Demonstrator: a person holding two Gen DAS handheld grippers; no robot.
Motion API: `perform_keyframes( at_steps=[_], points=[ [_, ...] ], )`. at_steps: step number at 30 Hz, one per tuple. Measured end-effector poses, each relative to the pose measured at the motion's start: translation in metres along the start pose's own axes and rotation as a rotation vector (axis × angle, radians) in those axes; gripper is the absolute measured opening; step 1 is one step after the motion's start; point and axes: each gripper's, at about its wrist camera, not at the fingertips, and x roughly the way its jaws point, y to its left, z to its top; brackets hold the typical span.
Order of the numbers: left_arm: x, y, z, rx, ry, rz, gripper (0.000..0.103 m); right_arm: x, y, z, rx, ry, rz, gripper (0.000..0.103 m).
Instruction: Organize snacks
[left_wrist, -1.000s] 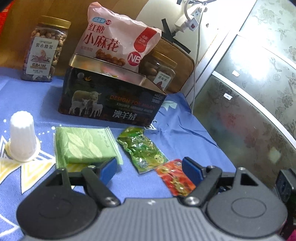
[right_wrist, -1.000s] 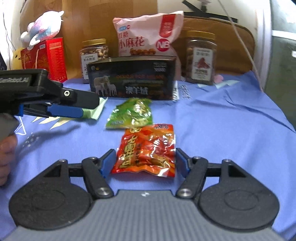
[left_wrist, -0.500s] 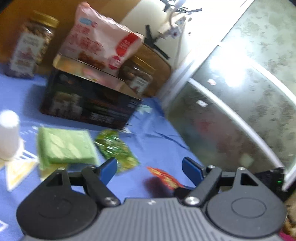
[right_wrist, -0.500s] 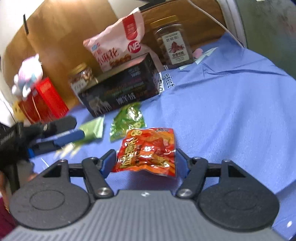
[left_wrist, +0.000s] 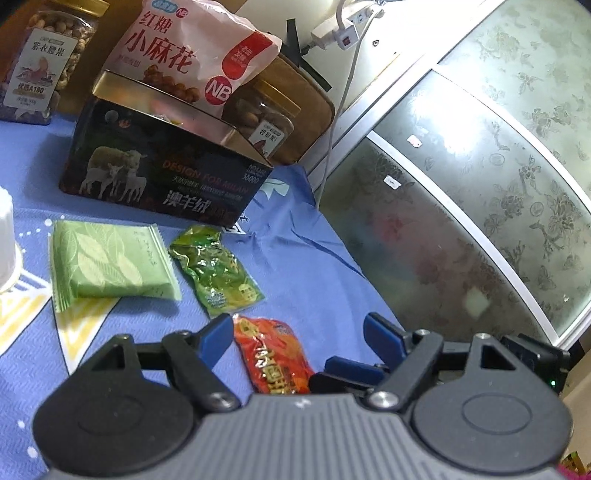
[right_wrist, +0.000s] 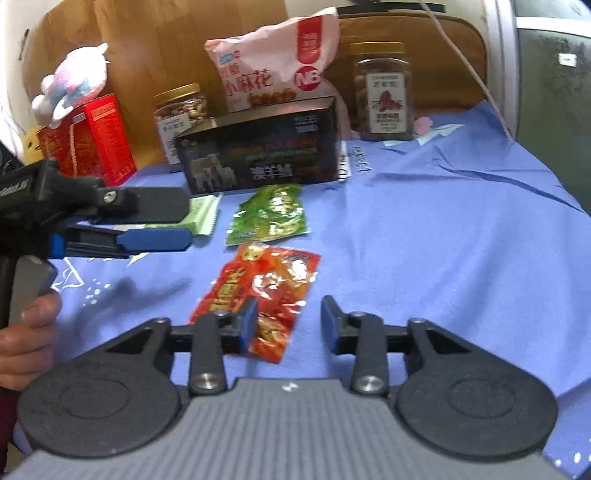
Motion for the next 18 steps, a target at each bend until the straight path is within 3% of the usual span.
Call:
perform_keyframes(
  at_steps=[10, 18],
  points=[
    [-0.001, 0.0, -0.001, 0.008, -0.004, 0.017, 0.08, -0.001, -0.003, -0.008, -0.005, -0.011, -0.024, 0.046],
    [0.004, -0.003, -0.003, 0.038, 0.015, 0.043, 0.08, -0.014, -0.018, -0.013, 0.057, -0.074, -0.018, 0.054]
  ],
)
